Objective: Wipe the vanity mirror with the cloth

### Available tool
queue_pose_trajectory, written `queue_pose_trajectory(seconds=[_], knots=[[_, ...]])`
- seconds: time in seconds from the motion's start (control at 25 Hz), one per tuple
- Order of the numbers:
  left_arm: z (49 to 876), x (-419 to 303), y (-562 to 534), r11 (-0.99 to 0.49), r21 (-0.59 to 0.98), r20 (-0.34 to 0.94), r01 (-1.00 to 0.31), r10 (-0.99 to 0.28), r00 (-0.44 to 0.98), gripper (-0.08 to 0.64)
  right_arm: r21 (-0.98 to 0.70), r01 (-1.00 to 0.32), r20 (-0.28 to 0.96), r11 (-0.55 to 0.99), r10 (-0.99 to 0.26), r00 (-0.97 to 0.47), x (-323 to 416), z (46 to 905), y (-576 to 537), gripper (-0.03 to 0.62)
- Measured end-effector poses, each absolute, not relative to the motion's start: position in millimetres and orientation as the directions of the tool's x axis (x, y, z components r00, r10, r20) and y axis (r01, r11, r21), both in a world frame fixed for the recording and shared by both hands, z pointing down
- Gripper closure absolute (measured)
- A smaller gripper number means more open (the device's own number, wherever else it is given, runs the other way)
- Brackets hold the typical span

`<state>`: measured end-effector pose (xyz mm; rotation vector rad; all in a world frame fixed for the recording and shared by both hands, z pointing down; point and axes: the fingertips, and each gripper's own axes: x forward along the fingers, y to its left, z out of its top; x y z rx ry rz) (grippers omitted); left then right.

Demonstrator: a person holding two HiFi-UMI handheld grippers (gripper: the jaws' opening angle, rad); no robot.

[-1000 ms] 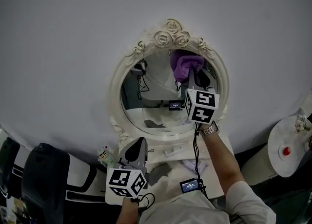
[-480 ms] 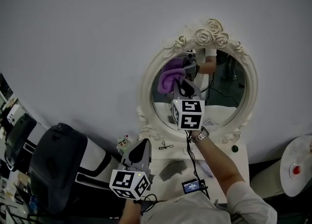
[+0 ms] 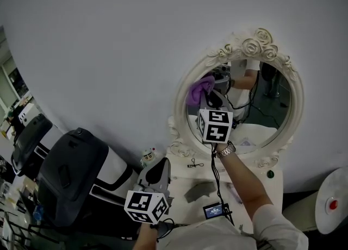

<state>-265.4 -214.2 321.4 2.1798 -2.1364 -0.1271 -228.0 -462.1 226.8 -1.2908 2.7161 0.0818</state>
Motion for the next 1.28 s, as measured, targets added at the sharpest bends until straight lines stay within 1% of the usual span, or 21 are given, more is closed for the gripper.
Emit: queue_pose_trajectory(seconds=[0.2,0.52,0.96,1.28], knots=[[324,-250,-227,-0.071,0.115,0.007,-0.991,-0.997,0.072,0.560,-0.019,-0.792,-0.139,0.610,-0.786,-0.602,-204,227,-469,0.525],[326,-202,-261,-0.227,0.110,0.014,-0.968,-0.973,0.230,0.560,0.002,-0.848,-0.143,0.530,-0.839,-0.525,-133,228,-485,0.520],[339,-128,-298,-0.416,0.130,0.036,-0.900,-0.905,0.424,0.560,0.004,-0.943,-0.147,0.332,-0.933,-0.329,-6,235,-508,0.523],[344,-97,-311,-0.468,0.134,0.041,-0.874,-0.878,0.477,0.560,0.013,-0.969,-0.142,0.247,-0.959,-0.246,50,241,-518,0.522]])
